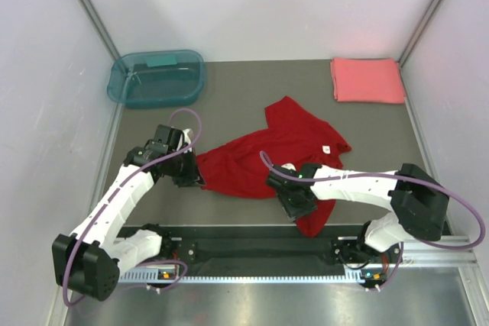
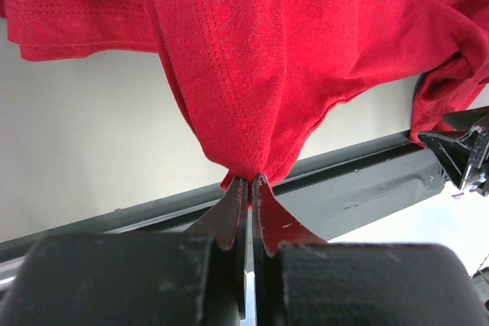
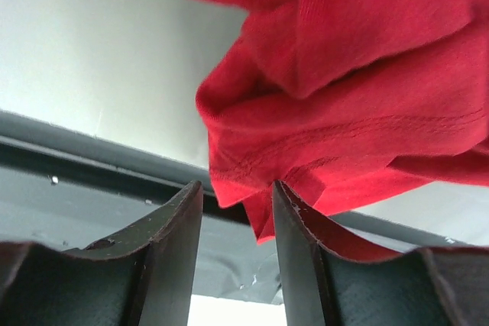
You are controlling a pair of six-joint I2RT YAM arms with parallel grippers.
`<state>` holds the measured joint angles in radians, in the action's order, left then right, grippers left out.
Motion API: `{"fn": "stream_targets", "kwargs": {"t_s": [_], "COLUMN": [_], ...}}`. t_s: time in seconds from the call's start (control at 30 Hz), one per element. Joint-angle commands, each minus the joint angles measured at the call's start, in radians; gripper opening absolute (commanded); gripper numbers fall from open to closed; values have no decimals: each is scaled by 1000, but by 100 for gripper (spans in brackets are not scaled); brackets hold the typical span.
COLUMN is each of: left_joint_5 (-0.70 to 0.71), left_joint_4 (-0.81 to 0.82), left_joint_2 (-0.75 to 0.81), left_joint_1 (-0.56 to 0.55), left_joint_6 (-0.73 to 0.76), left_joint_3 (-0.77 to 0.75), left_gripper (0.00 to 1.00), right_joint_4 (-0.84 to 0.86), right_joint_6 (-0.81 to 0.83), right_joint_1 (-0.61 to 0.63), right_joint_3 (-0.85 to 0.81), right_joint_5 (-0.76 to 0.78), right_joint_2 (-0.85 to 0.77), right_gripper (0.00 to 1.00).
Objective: Fold and stack the t-shirts
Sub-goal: Flatten the tshirt out
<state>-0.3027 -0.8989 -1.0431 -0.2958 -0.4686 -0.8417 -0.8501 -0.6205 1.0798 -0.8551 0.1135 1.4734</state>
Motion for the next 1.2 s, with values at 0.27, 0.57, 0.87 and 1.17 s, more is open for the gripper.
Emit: {"fn": "stream_targets", "kwargs": {"t_s": [0.27,0.57,0.87,1.17], "left_joint_5": [-18,-16,-16,-24], "left_joint_4": [6,9,21,18], "left_joint_2": [8,-5,2,18], "left_joint_1": [0,-3,-2,1], "left_joint_6": [21,25,16,-4], "left_joint_3": [-20,-28,-11,4], "left_gripper": [0,0,0,0], "right_joint_4": [54,-21,289,300], "right_joint_6": [27,36,33,-36], "right_joint_1": [17,40,106,40], "right_joint_3": [-67,-169,-259,-130], "right_joint_5": [69,77,-554,-482], "right_joint_2": [68,79,113,-85], "right_gripper": [40,7,10,43]}}
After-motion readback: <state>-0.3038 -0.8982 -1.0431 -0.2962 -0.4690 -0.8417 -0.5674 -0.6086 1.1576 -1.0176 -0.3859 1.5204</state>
